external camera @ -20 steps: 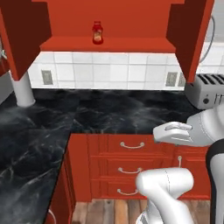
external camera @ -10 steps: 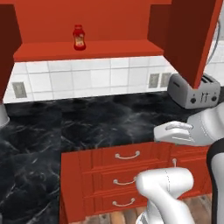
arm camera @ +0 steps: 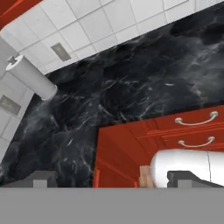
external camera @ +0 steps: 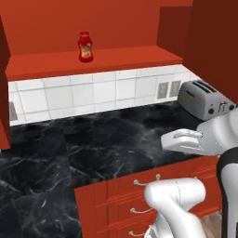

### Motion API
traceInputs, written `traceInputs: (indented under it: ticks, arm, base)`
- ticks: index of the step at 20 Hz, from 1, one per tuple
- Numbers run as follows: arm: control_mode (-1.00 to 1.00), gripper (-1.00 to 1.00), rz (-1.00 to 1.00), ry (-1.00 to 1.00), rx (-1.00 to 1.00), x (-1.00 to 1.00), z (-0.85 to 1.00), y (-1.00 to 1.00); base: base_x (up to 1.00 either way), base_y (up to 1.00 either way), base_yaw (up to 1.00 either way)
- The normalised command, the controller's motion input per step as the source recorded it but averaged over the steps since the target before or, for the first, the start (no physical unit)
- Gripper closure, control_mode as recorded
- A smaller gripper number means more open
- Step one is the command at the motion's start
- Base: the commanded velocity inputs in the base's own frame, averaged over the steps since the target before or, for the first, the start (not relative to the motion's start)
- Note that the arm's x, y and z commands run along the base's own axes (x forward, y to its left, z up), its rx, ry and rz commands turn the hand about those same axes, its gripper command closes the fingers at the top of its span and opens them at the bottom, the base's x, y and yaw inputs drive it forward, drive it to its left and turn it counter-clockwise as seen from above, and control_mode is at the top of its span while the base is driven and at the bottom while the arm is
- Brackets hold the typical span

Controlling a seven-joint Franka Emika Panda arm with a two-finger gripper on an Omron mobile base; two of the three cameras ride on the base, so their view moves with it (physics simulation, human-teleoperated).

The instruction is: Collect the paprika, ketchup, and shaker from the cabinet and place them next to the stove.

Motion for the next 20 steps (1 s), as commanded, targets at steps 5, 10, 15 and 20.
traceInputs:
  ticks: [5, 10, 15, 20]
  arm:
    - [1.00, -1.00, 0.00, 0.00, 0.00, 0.00, 0.00, 0.00]
    - [1.00, -1.00, 0.00, 0.00, 0.00, 0.00, 0.00, 0.00]
    - [-1.00, -1.00, 0.01, 0.01, 0.00, 0.08, -0.07, 0.04]
    - [-1.00, -1.00, 0.06, -0.06, -0.01, 0.49, 0.24, 0.11]
  base:
    - [0.70, 0.85, -0.10]
    - [0.77, 0.88, 0.06]
    - [0.27, 0.13, 0.06]
    - [0.00, 0.00, 0.00]
